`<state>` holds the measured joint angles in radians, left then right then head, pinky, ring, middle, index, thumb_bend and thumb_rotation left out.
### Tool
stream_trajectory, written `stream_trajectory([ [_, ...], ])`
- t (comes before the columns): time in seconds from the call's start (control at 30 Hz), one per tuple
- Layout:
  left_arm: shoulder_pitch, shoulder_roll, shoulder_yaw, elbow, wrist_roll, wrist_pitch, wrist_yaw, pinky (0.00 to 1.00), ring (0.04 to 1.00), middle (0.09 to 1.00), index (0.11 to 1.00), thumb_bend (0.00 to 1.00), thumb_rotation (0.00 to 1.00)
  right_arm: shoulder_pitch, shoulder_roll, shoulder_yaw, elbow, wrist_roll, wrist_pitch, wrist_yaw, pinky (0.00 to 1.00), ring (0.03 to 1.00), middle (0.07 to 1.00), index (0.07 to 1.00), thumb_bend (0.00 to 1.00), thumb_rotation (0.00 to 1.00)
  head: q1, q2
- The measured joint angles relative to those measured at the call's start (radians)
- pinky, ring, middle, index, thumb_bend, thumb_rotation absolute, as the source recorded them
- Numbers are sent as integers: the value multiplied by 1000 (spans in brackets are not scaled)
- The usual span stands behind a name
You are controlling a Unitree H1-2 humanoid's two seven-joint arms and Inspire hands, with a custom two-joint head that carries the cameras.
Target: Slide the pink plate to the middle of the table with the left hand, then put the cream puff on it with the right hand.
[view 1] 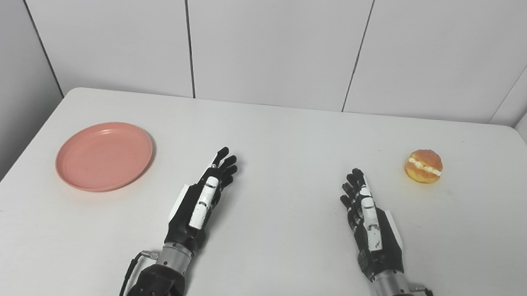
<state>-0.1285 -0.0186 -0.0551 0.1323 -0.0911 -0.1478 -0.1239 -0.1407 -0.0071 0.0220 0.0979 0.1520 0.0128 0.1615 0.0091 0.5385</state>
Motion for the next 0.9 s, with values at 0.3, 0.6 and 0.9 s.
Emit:
stream_trajectory([
  [0.3, -16, -11, -11, 23, 26, 0, 14, 972, 971, 988, 988, 462, 1000, -8, -23, -13, 12, 40, -1, 28, 1000, 1000, 1000, 1000, 268, 1000, 184, -92],
  [0.6, -70, -36, -21, 92, 62, -18, 41, 951, 962, 980, 980, 421, 1000, -49, -44, -29, 69, 78, -21, 64, 1000, 1000, 1000, 1000, 198, 1000, 311, -181],
  [0.9, -116, -64, -29, 163, 122, -66, 85, 932, 953, 968, 970, 399, 1000, -63, -49, -45, 93, 110, -22, 82, 1000, 1000, 1000, 1000, 183, 1000, 393, -206],
])
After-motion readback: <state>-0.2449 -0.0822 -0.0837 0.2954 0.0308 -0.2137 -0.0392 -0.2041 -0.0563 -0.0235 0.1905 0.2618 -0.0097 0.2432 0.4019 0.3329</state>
